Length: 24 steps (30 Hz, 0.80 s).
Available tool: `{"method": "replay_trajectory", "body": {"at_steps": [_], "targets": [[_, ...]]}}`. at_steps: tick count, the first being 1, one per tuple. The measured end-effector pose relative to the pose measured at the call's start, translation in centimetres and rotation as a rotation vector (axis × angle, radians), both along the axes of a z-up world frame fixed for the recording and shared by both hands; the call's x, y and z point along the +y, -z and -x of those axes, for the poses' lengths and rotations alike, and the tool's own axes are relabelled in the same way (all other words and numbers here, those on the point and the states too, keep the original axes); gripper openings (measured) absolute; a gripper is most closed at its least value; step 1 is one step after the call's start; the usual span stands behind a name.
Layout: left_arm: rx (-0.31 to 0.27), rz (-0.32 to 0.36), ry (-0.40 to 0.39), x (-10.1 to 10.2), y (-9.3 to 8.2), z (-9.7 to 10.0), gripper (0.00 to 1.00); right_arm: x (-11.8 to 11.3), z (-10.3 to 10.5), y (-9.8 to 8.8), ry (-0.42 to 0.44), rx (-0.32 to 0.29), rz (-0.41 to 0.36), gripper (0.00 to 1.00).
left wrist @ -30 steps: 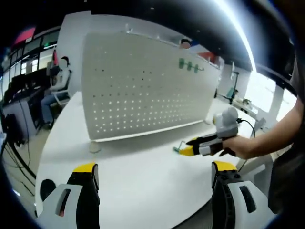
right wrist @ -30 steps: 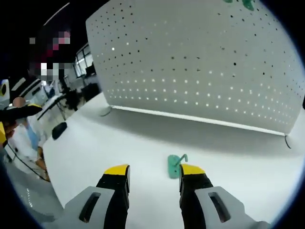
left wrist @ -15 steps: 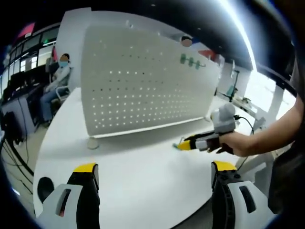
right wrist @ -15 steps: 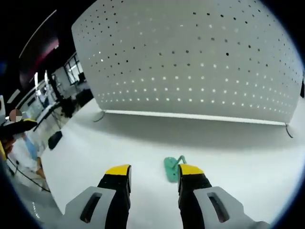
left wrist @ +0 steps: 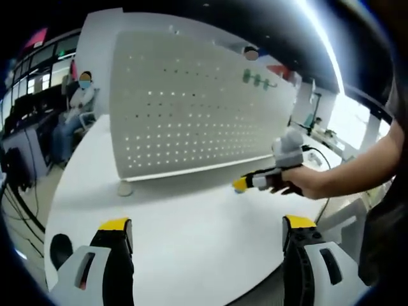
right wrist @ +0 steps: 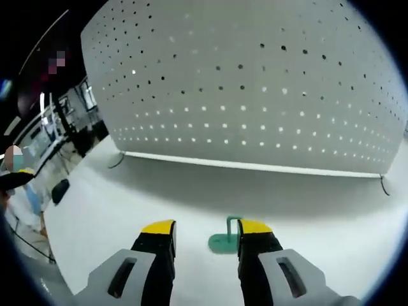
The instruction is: Insert the hook assembly into the mounting plate slot until the hook locks in place.
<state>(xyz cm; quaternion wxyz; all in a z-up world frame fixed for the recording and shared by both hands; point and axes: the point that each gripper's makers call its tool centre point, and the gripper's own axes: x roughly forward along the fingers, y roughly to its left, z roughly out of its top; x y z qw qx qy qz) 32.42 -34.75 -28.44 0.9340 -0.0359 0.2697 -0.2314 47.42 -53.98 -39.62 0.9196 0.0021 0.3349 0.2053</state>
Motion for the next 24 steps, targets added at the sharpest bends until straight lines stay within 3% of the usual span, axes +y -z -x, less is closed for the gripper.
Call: {"method": "replay_trajectory", "body": {"at_steps": [3,10,18,24], "targets": [[0.003,0.002,-0.003,0.1,0.0,0.0,0.99,0.0,-0.7,0.2,-0.06,-0.035,0.088,0.22],[0.006,-0.002,-0.005,0.3,0.0,0.1,0.99,0.8,-1.8,0.7,-0.057,-0.008,0.078,0.21],[0.01,-0.001,-0.01,0.3,0.2,0.3,0.99,0.4,-2.6,0.8,-0.078,-0.008,0.142,0.03],[-0.001,0.002,-0.007,0.2,-0.1,0.1,1.0,0.0,-2.6,0.6,-0.068,-0.007,0.14,0.01]]}}
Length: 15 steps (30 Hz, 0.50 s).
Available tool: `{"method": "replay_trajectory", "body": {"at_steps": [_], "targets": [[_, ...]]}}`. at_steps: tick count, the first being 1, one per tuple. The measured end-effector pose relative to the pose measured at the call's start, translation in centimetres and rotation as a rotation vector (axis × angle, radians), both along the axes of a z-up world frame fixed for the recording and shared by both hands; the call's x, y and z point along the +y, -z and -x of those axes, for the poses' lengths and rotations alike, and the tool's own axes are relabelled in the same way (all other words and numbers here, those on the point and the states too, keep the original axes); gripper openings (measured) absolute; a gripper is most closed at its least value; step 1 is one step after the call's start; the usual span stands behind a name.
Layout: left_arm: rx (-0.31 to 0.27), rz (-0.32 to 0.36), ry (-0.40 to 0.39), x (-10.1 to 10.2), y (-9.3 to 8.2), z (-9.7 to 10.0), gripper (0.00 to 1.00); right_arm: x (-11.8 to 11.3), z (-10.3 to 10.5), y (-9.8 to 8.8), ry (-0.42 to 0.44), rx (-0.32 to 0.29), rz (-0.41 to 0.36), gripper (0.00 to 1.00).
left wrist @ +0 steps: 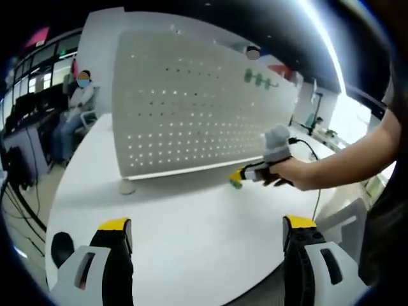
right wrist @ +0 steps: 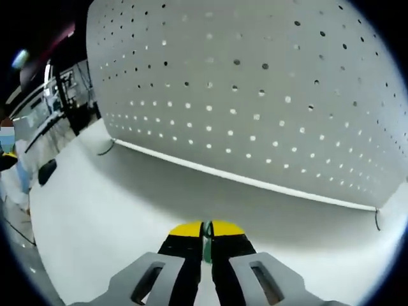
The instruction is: Insert the hook assembly into the mounting plate slot until the hook locks in place.
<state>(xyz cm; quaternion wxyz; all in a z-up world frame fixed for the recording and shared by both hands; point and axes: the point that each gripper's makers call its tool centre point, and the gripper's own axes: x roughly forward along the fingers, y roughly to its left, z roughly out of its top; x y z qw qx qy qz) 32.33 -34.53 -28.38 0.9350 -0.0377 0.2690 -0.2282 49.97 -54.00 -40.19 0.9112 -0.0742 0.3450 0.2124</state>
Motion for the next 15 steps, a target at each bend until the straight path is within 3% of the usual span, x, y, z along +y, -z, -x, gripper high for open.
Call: {"method": "replay_trajectory", "body": {"at_steps": [7,15], "targets": [[-0.02,-0.002,0.011,-0.3,-0.6,-0.1,1.0,0.1,0.3,-0.2,-0.037,-0.019,0.017,0.0],[-0.054,-0.001,0.007,-0.3,-1.7,-0.2,1.0,0.4,0.3,-1.6,-0.034,-0.044,-0.017,0.0]]}}
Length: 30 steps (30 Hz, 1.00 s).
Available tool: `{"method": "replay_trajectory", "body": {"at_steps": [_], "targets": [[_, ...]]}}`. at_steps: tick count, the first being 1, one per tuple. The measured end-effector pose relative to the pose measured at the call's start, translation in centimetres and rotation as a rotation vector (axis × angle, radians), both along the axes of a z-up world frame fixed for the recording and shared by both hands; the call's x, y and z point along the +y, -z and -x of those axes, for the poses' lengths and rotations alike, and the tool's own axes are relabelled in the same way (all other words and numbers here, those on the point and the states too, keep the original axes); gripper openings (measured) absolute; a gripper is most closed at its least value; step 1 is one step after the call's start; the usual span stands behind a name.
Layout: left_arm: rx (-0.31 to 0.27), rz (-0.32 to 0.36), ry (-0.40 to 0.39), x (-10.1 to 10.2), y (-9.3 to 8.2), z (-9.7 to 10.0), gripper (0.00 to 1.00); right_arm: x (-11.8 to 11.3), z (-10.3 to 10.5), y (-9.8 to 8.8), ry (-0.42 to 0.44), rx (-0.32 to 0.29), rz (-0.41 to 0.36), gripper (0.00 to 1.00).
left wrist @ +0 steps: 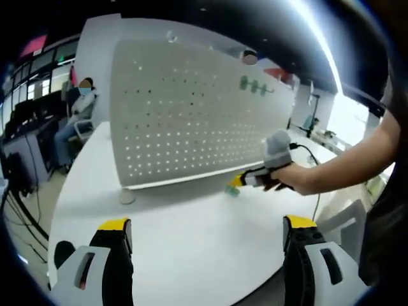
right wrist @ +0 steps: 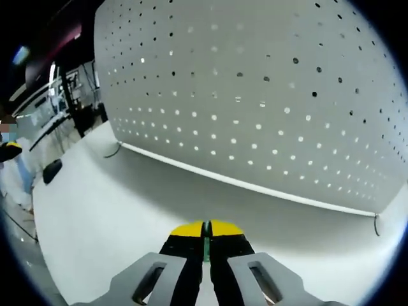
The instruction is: Insert the hook assembly into the mounting plate slot until the hook locks in place.
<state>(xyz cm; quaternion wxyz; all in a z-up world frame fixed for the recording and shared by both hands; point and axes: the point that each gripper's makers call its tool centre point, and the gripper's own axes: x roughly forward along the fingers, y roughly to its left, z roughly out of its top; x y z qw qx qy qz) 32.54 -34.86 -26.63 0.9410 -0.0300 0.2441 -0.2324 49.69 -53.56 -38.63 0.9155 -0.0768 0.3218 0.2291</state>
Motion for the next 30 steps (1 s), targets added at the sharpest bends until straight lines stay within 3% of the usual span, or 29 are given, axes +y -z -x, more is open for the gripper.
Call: {"method": "replay_trajectory", "body": {"at_steps": [8,14,21,22,30], "targets": [[-0.027,0.0,-0.005,-0.2,-0.9,0.0,1.0,0.2,0.3,-2.3,0.006,-0.039,-0.042,0.0],[-0.036,0.007,-0.007,-0.3,-1.5,-0.1,1.0,0.9,0.9,-5.2,0.012,-0.094,-0.119,0.0],[-0.031,0.01,-0.028,-0.2,-2.0,-0.5,1.0,2.3,2.6,-10.0,-0.025,-0.179,-0.189,0.0],[-0.03,0.011,-0.03,-0.3,-2.2,-0.6,1.0,2.8,2.9,-11.2,-0.007,-0.194,-0.248,0.0],[-0.04,0.029,-0.026,-1.3,-3.4,-1.5,0.99,4.9,6.4,-17.4,-0.068,-0.291,-0.336,0.0]]}}
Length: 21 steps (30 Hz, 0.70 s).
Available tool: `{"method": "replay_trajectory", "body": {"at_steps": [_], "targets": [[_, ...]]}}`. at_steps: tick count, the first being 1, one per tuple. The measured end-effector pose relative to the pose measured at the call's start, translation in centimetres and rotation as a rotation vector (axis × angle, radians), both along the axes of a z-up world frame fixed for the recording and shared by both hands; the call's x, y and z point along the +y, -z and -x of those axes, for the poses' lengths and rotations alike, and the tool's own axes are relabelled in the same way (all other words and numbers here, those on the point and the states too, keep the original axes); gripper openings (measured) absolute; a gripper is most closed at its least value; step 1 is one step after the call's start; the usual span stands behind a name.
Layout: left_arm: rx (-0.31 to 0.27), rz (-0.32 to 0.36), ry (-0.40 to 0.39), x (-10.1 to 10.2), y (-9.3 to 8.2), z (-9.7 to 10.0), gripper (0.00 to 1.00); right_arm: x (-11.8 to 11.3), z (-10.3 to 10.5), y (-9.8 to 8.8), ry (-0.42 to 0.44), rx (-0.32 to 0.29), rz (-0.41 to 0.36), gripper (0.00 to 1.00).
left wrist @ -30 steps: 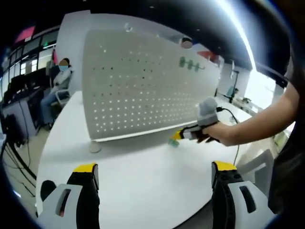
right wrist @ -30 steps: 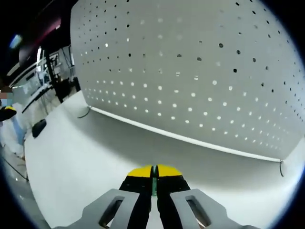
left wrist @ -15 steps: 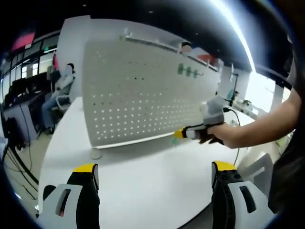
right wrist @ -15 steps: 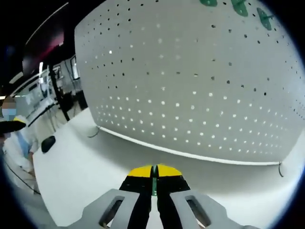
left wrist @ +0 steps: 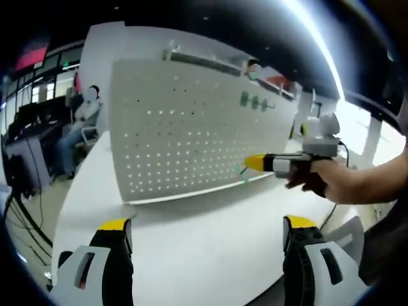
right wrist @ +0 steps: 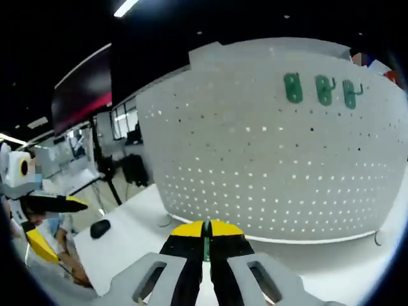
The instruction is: Insert the hook assembly into the mounting plate slot until the hook locks in place.
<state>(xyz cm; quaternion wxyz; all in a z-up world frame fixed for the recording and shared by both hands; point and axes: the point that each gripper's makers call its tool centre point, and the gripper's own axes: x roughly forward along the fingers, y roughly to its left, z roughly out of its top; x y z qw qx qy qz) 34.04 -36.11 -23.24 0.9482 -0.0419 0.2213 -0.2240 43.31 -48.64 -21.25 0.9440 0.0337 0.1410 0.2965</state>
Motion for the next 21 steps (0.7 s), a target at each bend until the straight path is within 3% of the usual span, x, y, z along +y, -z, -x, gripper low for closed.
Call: {"method": "replay_trajectory", "body": {"at_steps": [3,6,9,14,21], "targets": [[0.004,0.022,0.006,-0.6,-0.4,-0.4,0.97,0.7,1.4,-2.0,-0.031,-0.036,-0.021,0.0],[0.008,0.048,0.017,-1.4,-0.9,-0.7,0.94,1.6,3.3,-4.1,-0.062,-0.055,-0.089,0.0],[0.016,0.076,0.04,-2.3,-1.2,-0.9,0.88,2.3,4.7,-5.1,-0.087,-0.063,-0.132,0.0],[0.034,0.192,0.045,-3.4,-2.0,-1.0,0.8,3.6,7.0,-5.4,-0.121,-0.039,-0.192,0.0],[0.054,0.261,0.053,-4.1,-2.3,-0.8,0.66,5.4,8.6,-5.4,-0.163,-0.019,-0.242,0.0]]}}
